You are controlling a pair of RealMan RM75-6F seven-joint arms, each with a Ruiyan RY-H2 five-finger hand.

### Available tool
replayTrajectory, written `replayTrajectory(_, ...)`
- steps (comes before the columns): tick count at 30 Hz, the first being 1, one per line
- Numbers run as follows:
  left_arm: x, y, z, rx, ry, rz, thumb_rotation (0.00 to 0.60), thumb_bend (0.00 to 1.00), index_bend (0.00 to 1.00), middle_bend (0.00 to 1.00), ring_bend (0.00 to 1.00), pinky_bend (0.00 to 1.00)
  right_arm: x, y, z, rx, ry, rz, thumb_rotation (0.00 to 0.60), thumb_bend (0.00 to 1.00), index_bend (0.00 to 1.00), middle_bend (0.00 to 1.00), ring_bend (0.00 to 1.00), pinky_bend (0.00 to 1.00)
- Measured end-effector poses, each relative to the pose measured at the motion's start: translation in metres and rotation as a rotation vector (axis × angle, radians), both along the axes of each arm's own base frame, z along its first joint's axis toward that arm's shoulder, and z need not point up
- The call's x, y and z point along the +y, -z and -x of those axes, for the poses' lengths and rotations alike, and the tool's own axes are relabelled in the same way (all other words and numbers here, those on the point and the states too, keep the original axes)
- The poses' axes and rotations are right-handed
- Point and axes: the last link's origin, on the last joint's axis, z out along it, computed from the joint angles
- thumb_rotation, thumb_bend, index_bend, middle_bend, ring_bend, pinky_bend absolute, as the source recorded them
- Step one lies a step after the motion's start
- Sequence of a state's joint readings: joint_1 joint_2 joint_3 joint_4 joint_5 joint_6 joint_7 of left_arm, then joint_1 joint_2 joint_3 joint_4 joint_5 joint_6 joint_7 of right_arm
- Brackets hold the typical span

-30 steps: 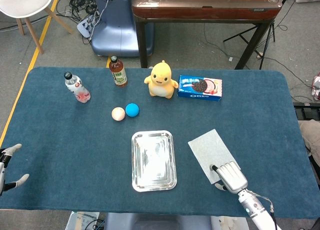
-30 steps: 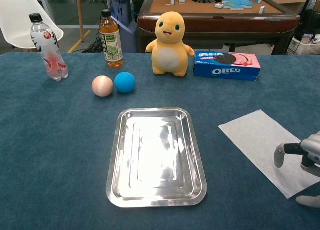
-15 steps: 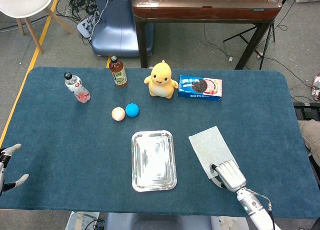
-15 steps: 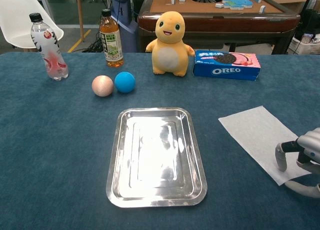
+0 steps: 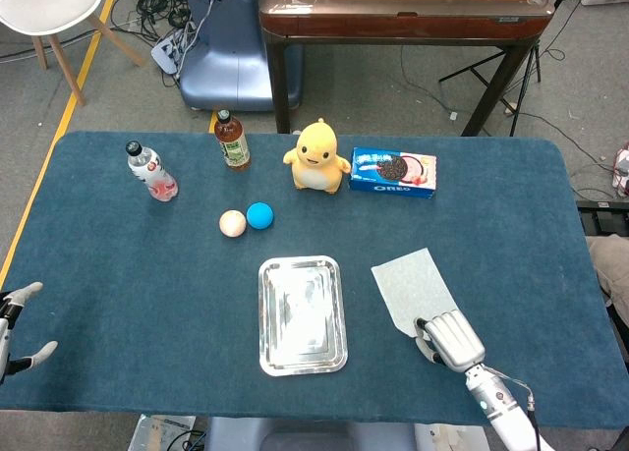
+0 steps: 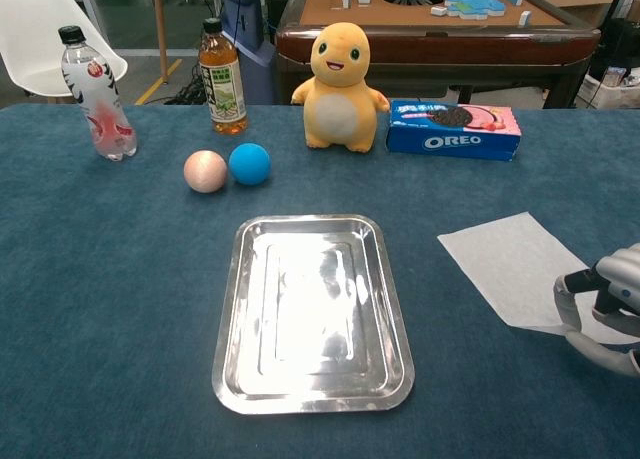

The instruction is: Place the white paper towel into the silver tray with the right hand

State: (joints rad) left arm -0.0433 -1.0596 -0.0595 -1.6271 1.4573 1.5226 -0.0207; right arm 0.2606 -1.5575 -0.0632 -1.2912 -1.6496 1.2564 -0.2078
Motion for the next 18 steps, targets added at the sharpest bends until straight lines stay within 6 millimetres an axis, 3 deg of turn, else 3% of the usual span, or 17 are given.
replayTrajectory(8,0.0,-0.002,0.0,0.0,0.001,-0.006,0.6,0.14,0.2,0.27,0.2,0.42,-0.008,-0.009,-0.012,-0.034,-0.017,0.03,0.6,0.48,0.62,1.0,1.0,1.0)
replayTrajectory(18,-0.001,-0.008,0.0,-0.006,0.003,-0.026,0.6,0.14,0.2,0.27,0.2,0.42,-0.028,-0.026,-0.05,-0.07,-0.079,0.098,0.6,0.48,0.62,1.0,1.0,1.0)
